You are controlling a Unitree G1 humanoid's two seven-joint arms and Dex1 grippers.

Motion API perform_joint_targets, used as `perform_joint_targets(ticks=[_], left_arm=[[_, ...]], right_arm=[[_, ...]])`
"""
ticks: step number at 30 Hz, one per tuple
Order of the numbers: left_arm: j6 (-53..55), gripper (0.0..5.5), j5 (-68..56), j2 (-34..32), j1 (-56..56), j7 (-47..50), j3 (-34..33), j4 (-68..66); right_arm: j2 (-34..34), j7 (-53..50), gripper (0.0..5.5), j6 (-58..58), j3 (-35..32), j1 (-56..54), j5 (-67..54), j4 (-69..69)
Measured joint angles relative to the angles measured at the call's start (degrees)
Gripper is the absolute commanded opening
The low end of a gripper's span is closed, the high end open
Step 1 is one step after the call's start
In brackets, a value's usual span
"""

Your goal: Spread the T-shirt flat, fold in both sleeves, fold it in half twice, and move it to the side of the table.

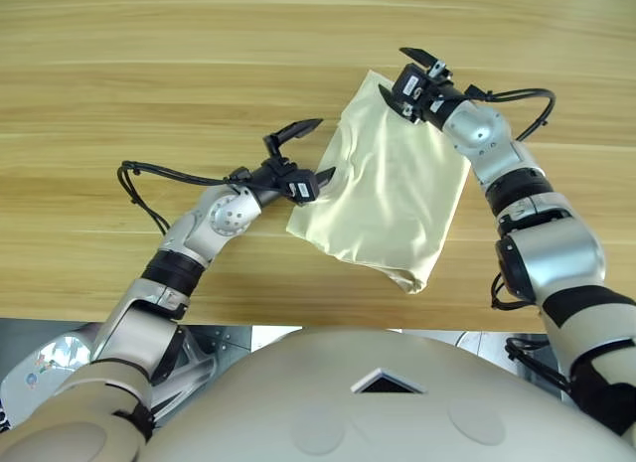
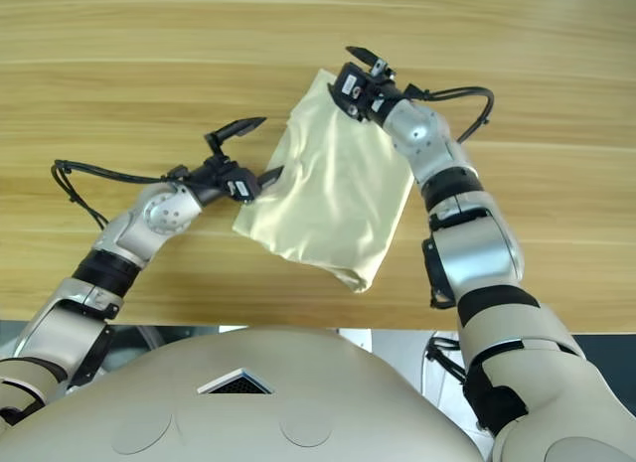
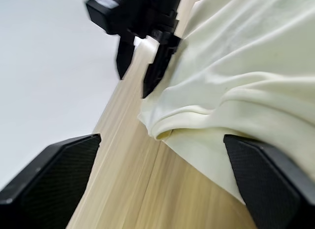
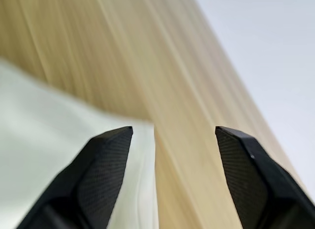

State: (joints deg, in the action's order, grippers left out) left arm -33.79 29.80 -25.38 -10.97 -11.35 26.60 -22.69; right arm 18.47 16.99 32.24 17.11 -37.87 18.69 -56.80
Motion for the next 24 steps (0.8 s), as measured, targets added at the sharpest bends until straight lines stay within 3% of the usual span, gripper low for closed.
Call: perform_joint_targets(ticks=[4, 9, 11, 13, 16, 24], left_arm=[[0.11, 4.64, -0.08, 0.18, 0.38, 0.67, 0.03, 0.18], [0.81, 4.64, -0.92, 0.14, 2.98, 1.23, -0.9, 2.57], [2.41, 4.64, -1.3, -0.75, 7.76, 2.22, -2.97, 7.05], [6.04, 4.64, -2.67, -3.36, 16.19, 3.83, -9.37, 14.99], [8.82, 4.64, -6.27, -4.04, 18.84, 4.49, -14.83, 23.67], [10.37, 4.64, -15.63, 4.66, 21.31, -4.97, -3.38, 33.38]], right_arm=[[2.6, 2.17, 3.11, -1.5, -2.36, 4.97, -2.48, 12.84], [8.14, 4.81, 3.11, -7.51, -8.1, 19.88, -7.15, 39.53], [9.48, 4.76, 3.11, -10.17, -11.48, 26.69, -8.97, 49.0], [10.78, 2.21, 3.11, -11.56, -16.97, 34.44, -9.84, 54.95], [11.07, -0.14, 3.11, -13.27, -19.48, 39.81, -9.81, 55.74], [8.2, -4.24, 3.11, -13.65, -16.53, 49.5, -3.49, 56.81]])
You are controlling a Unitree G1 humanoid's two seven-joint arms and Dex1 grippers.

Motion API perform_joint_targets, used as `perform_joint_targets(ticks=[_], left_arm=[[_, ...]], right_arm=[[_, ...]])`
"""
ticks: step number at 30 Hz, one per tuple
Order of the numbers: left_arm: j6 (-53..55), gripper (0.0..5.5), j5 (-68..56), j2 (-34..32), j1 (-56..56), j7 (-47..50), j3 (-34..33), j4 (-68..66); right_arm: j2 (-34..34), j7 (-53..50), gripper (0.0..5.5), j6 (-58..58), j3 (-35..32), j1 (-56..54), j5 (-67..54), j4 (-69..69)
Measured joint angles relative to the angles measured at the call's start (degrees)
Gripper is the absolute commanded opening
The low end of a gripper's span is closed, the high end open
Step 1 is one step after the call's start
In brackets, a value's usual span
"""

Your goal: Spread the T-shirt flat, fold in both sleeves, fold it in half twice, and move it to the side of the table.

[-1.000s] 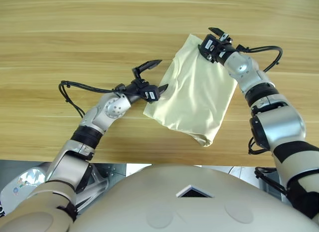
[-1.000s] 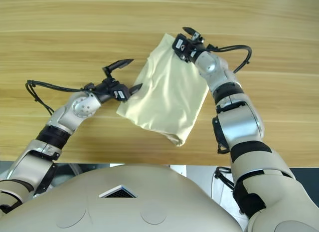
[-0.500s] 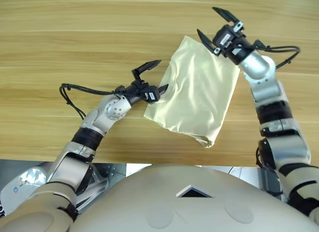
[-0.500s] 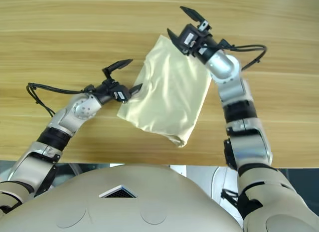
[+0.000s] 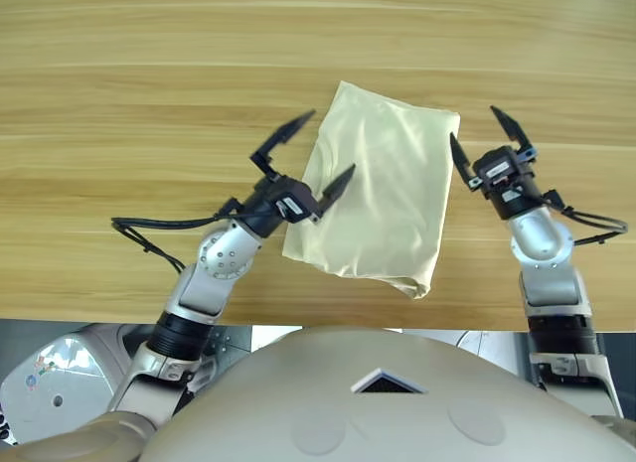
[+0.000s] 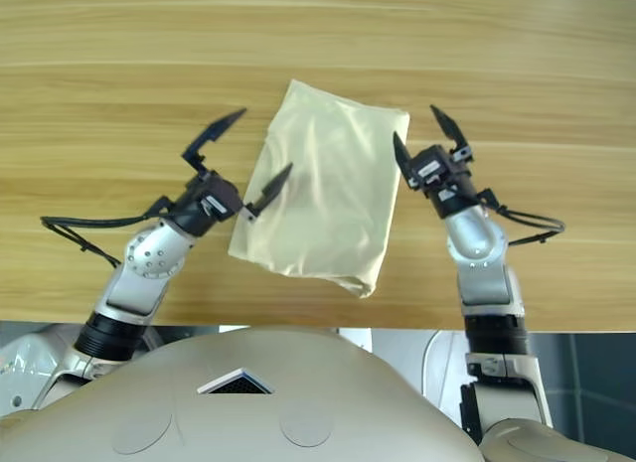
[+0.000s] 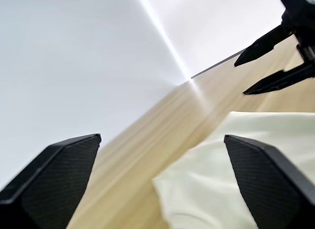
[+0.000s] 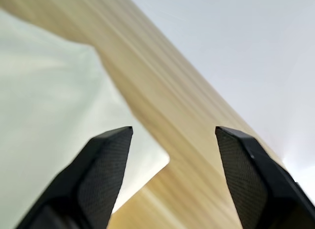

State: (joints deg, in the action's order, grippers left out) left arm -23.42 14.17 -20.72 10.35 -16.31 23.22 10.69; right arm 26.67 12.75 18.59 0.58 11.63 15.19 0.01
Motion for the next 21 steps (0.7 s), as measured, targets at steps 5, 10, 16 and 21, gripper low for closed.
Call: perform_joint_targets(ticks=[5, 10, 16, 21], left_arm=[[-0.07, 4.64, 2.93, -2.21, 1.46, -5.81, 5.72, -2.21], [-1.9, 4.64, 10.11, -6.47, -1.98, -3.17, 4.42, -10.56], [-2.01, 4.64, 10.35, -8.72, -4.7, 1.01, -1.46, -15.37], [-1.42, 4.64, 9.03, -8.29, -4.44, 2.15, -3.72, -16.52]], right_arm=[[-0.5, -1.26, 3.11, -0.33, 0.12, 2.0, 1.98, 1.66], [-0.49, -1.19, 3.11, -1.08, 0.31, 1.63, 2.8, 3.54], [2.02, 5.02, 3.11, 0.52, 4.71, 10.75, 2.7, 10.12], [1.97, 5.41, 3.11, -0.17, 5.91, 11.98, 4.91, 10.32]])
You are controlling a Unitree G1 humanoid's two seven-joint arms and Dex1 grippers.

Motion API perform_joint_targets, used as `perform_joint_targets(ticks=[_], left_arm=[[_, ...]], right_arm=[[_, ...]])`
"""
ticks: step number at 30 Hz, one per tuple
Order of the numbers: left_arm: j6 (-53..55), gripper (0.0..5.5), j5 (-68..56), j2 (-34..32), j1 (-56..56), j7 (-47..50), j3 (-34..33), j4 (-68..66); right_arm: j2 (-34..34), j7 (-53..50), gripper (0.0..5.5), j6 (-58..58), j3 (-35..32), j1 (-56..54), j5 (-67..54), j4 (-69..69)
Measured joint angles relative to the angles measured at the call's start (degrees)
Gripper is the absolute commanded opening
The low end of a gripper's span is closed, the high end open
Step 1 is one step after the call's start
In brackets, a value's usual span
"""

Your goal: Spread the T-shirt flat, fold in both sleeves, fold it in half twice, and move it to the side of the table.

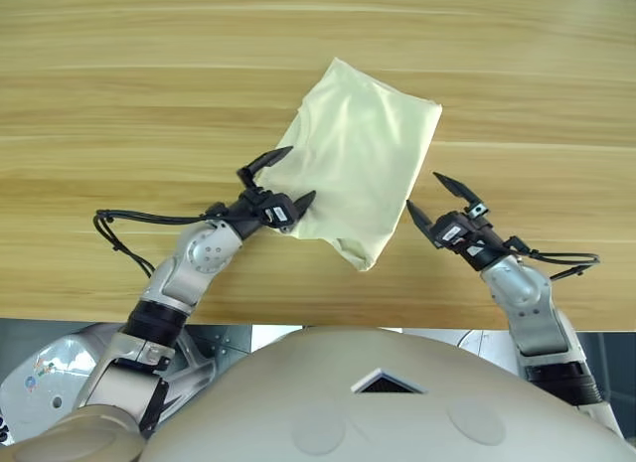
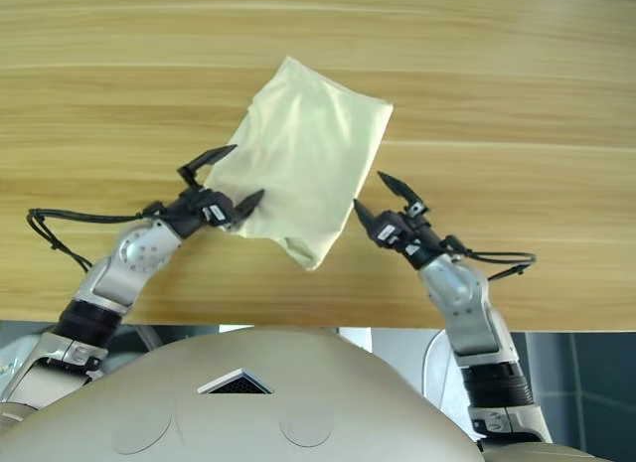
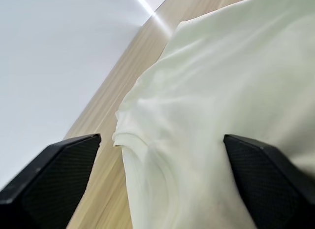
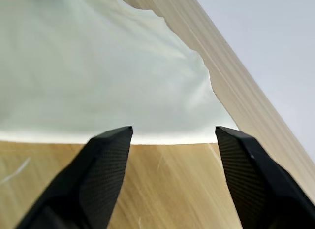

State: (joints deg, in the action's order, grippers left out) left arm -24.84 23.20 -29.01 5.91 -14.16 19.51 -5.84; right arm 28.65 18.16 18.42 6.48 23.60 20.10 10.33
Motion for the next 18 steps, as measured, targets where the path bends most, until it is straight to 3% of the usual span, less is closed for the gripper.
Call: perform_joint_targets(ticks=[8, 13, 18], left_arm=[[7.21, 4.64, -2.23, 0.47, 13.9, 1.59, -4.47, 11.76], [7.65, 4.64, -7.95, 0.8, 19.08, -2.23, -4.59, 20.84], [9.76, 4.64, -19.66, 2.3, 18.72, -4.21, -9.34, 32.36]], right_arm=[[-0.07, 0.64, 3.11, -1.05, 3.02, -3.55, 3.66, -0.16], [-0.62, 0.48, 3.11, -2.23, 3.33, -6.87, 4.12, -0.59], [1.98, 1.94, 3.11, -0.92, 2.93, 0.79, 2.85, 6.3]])
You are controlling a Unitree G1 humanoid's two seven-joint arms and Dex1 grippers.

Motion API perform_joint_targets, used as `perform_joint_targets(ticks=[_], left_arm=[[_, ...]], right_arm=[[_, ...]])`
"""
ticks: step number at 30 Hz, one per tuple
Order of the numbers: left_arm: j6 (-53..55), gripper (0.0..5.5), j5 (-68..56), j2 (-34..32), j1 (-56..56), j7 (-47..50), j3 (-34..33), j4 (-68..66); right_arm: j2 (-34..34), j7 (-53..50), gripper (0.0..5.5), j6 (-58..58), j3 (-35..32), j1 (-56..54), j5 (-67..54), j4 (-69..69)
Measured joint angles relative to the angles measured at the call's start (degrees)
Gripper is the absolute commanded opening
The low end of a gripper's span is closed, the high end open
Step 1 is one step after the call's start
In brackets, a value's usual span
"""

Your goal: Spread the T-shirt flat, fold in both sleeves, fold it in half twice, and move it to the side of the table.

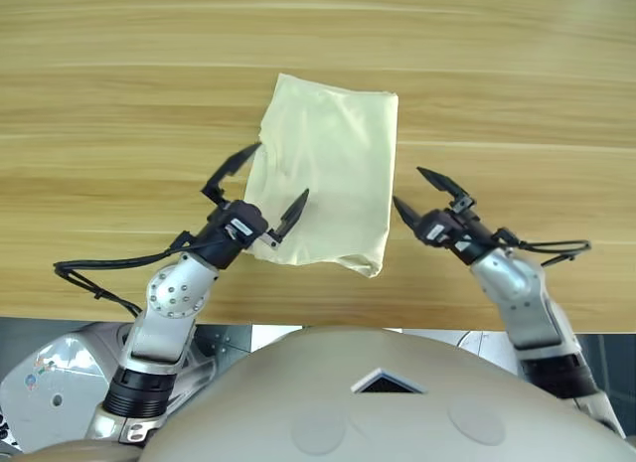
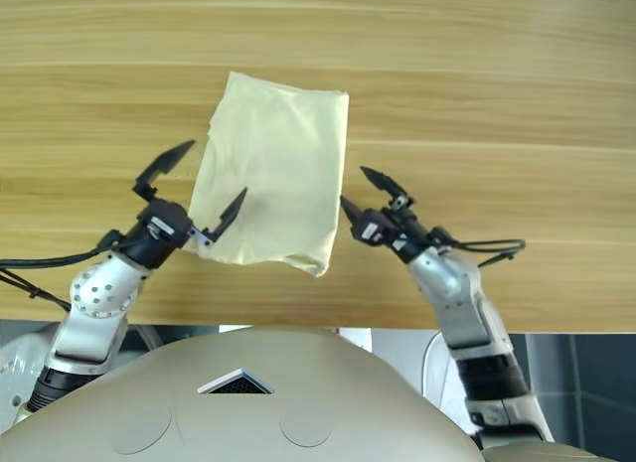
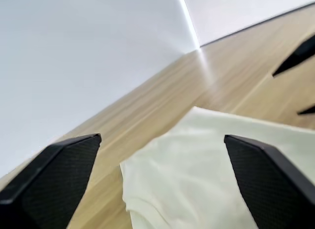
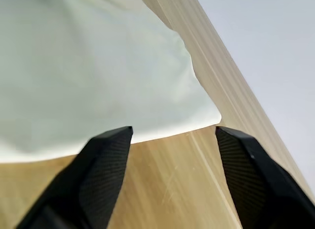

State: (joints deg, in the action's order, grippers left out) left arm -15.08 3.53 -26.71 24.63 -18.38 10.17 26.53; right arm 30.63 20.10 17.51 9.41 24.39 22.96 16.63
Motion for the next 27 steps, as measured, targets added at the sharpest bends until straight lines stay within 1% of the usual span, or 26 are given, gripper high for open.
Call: perform_joint_targets(ticks=[2, 4, 6, 8, 11, 13, 16, 19, 22, 27], left_arm=[[1.3, 4.64, -1.71, 0.47, -2.32, 0.63, -3.37, 0.97], [2.47, 4.64, -1.58, 0.36, -8.12, 2.79, -8.7, -0.92], [4.18, 4.64, 0.78, 0.4, -12.92, 5.54, -11.62, -6.92], [4.67, 4.64, 3.11, 0.35, -16.23, 7.24, -12.94, -12.87], [4.11, 4.64, 7.56, -0.86, -17.89, 7.91, -12.77, -23.01], [3.79, 4.64, 8.85, -1.5, -17.91, 8.21, -12.79, -27.1], [2.15, 4.64, 10.36, -2.13, -17.97, 8.14, -12.38, -31.18], [1.25, 4.64, 10.92, -2.1, -18.03, 8.18, -11.6, -33.22], [0.08, 4.64, 10.95, -1.93, -18.15, 8.3, -11.13, -34.44], [-0.62, 4.64, 11.4, -1.35, -18.64, 8.9, -10.4, -35.55]], right_arm=[[1.9, 1.91, 3.11, 1.9, -0.06, 4.0, -2.34, 2.68], [5.54, 4.04, 3.11, 5.48, -0.32, 8.56, -4.1, 2.69], [6.23, 4.46, 3.11, 7.49, 0.32, 9.37, -4.11, 1.44], [6.07, 4.21, 3.11, 8.14, 0.47, 9.25, -3.93, 1.02], [5.83, 4.15, 3.11, 8.71, 0.55, 8.9, -3.96, 1.2], [5.16, 3.97, 3.11, 8.56, 1.82, 6.66, -2.71, -0.81], [2.7, 2.45, 3.11, 8.87, 4.52, 2.16, -1.07, -6.44], [1.9, 0.3, 3.11, 9.27, 5.02, 0.29, 0.06, -9.04], [2.54, -1.03, 3.11, 9.44, 4.05, 0.42, 0.39, -9.43], [6.71, -1.27, 3.11, 9.21, 1.73, 1.87, 1.31, -7.74]])
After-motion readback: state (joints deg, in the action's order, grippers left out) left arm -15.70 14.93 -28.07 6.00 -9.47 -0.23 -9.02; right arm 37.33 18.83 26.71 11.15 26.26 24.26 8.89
